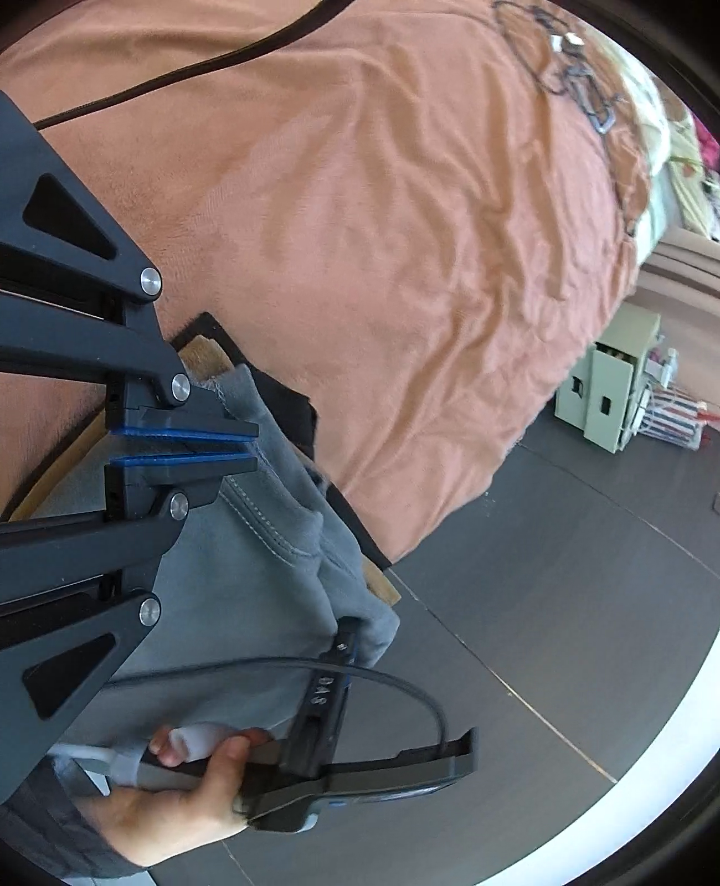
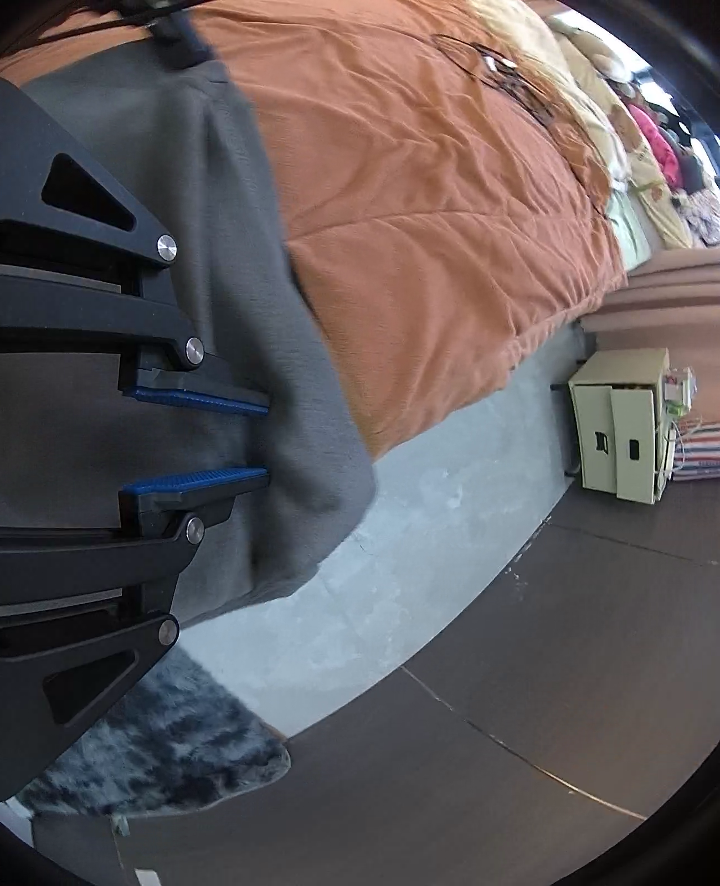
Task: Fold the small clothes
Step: 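Open both tools and release the grey shirt onto the clothes stack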
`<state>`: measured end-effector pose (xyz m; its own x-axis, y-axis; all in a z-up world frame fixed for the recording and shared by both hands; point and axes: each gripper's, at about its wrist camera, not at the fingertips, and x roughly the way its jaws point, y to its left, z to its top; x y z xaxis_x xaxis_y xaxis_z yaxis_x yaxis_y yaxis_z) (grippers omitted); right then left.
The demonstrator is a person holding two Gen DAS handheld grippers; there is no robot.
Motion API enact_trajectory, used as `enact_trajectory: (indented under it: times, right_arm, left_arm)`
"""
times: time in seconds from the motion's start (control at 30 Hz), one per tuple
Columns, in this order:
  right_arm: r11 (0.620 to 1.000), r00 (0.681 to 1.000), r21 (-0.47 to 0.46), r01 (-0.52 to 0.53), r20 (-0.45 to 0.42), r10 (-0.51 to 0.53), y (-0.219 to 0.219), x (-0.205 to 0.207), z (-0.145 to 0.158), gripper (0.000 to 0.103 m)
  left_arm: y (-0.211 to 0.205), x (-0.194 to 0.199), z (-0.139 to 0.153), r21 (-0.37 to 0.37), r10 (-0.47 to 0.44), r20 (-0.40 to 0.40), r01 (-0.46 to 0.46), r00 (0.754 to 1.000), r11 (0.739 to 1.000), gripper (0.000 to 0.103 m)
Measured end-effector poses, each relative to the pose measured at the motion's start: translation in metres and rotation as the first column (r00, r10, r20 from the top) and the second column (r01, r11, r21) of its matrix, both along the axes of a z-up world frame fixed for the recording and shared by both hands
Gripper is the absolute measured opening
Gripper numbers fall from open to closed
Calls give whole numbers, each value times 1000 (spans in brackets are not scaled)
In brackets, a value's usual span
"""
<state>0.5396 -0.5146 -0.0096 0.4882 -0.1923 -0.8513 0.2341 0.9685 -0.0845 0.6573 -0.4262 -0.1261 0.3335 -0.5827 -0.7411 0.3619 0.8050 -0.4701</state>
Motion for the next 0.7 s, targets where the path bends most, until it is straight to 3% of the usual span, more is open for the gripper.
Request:
enact_trajectory:
  times: [0.13, 0.33, 0.47, 0.5, 0.53, 0.57, 0.6, 0.7]
  right_arm:
    - [1000, 999, 4, 9, 44, -9, 2, 18, 1, 17]
    - [998, 992, 55, 13, 121, -19, -4, -16, 29, 17]
    - [1000, 992, 25, -14, 123, 11, -1, -56, 50, 19]
    - [1000, 992, 21, -17, 124, 14, -2, -65, 52, 31]
    - [1000, 991, 8, -18, 131, 17, -1, -79, 57, 54]
    - [1000, 990, -7, -22, 142, 23, 0, -91, 61, 63]
    - [999, 987, -22, -32, 155, 35, 3, -101, 64, 70]
    - [998, 987, -4, -61, 146, 61, 5, -134, 64, 70]
  left_arm:
    - [4, 3, -6, -24, 27, -18, -27, 999, 999, 2]
    - [16, -1, 12, -14, 55, -4, -55, 998, 998, 2]
    - [19, -13, 22, -2, 47, -5, -47, 999, 999, 3]
    - [18, -16, 24, -1, 41, -8, -41, 999, 999, 3]
    - [17, -21, 26, 4, 34, -6, -34, 999, 999, 3]
    - [16, -25, 28, 9, 30, -1, -30, 1000, 1000, 4]
    - [14, -30, 31, 16, 25, 3, -25, 1000, 1000, 6]
    - [10, -44, 33, 29, 14, -7, -14, 1000, 999, 20]
